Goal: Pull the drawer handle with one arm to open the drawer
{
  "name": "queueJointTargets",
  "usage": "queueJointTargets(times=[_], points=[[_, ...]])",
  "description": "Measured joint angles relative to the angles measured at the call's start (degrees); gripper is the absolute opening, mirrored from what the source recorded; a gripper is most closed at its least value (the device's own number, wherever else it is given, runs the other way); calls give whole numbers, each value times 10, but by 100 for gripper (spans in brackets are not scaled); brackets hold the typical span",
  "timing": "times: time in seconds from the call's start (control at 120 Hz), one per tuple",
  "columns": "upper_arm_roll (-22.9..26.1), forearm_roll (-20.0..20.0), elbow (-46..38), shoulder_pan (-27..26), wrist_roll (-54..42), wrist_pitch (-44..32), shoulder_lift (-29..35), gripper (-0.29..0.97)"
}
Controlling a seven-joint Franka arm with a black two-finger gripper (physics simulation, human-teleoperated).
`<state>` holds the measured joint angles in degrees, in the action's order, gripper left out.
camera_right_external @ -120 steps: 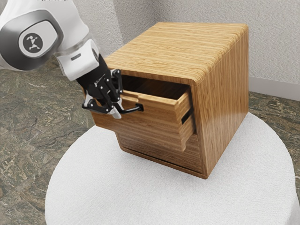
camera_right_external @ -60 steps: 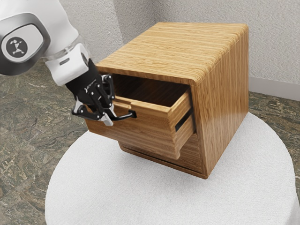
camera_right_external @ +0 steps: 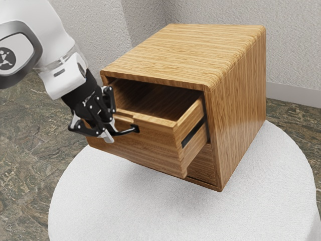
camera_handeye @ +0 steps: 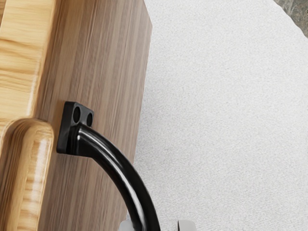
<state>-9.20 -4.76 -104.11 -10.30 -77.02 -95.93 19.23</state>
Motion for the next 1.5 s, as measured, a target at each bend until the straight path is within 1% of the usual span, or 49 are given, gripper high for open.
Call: queueJointTargets(times=[0.2,0.225,0.392,0.583,0.792,1.0,1.2,1.367,1.5], points=[[0,1,-15,-2,6,-4,11,2],[0,1,-16,-2,7,-4,12,4],[0,1,-25,-8,11,-2,20,-5],[0,1,-35,-9,15,-1,30,-3],[0,1,-48,-13,20,-2,46,-8],[0,1,-69,-16,25,4,67,-2],[0,2,-84,-17,30,4,84,-7],[0,2,-97,-18,33,3,101,-9],[0,2,-103,-20,35,6,114,-3]])
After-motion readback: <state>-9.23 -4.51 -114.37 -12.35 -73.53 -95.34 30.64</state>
